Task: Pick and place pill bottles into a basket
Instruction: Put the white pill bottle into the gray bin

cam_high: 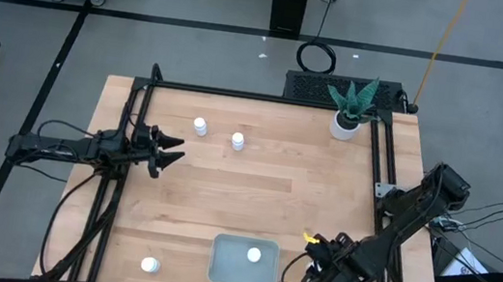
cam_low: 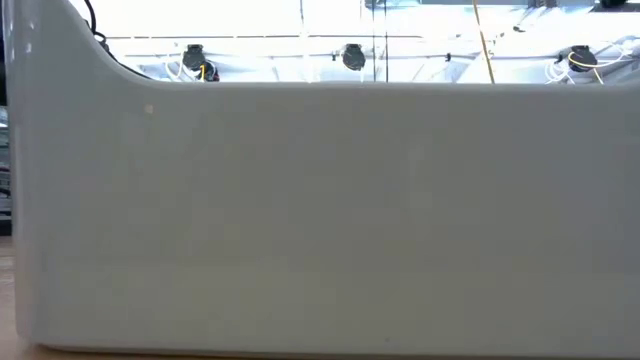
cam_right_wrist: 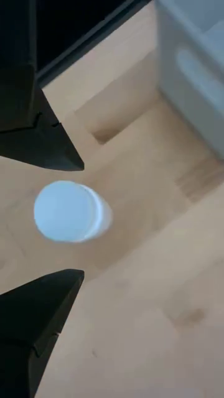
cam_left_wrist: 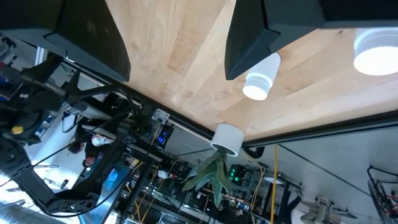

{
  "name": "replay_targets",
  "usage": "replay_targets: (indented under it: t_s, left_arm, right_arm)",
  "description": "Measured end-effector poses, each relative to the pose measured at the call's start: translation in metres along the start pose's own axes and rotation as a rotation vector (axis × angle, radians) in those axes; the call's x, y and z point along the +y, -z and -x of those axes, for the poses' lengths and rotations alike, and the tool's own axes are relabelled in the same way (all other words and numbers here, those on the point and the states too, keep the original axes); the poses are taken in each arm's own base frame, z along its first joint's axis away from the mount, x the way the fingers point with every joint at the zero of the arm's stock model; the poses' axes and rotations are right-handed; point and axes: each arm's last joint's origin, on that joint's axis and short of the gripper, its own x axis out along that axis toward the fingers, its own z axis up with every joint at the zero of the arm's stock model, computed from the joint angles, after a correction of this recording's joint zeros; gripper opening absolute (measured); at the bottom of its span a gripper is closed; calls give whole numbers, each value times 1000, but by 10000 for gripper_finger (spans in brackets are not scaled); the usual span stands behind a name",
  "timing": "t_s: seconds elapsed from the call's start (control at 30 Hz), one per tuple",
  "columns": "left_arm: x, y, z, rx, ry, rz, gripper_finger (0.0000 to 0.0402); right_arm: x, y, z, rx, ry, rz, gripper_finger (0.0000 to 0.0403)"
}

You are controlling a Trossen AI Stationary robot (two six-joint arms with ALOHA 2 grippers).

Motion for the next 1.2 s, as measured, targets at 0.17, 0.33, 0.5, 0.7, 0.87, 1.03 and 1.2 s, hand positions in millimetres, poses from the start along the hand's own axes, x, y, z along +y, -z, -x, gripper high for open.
replay_targets:
  t_s: [0.17, 0.33, 0.5, 0.7, 0.87, 1.03, 1.2]
  left_arm:
    - [0, 0, 0, 0, 0, 1, 269]
    - [0, 0, 0, 0, 0, 2, 269]
    - [0, 0, 0, 0, 0, 2, 269]
    - [0, 0, 0, 0, 0, 2, 269]
    - [0, 0, 0, 0, 0, 3, 269]
    - [0, 0, 0, 0, 0, 3, 269]
    - [0, 0, 0, 0, 0, 2, 269]
  right_arm:
    - [-1, 4, -12, 34, -46, -5, 267]
    - [-4, 5, -19, 42, -48, -7, 267]
    - [-9, 7, -25, 49, -37, -20, 259]
    - [-5, 5, -27, 41, -77, -8, 241]
    - [-6, 5, -27, 39, -75, -6, 218]
    - [-6, 5, -27, 39, -76, -6, 184]
    - [-5, 4, -26, 14, -79, 28, 151]
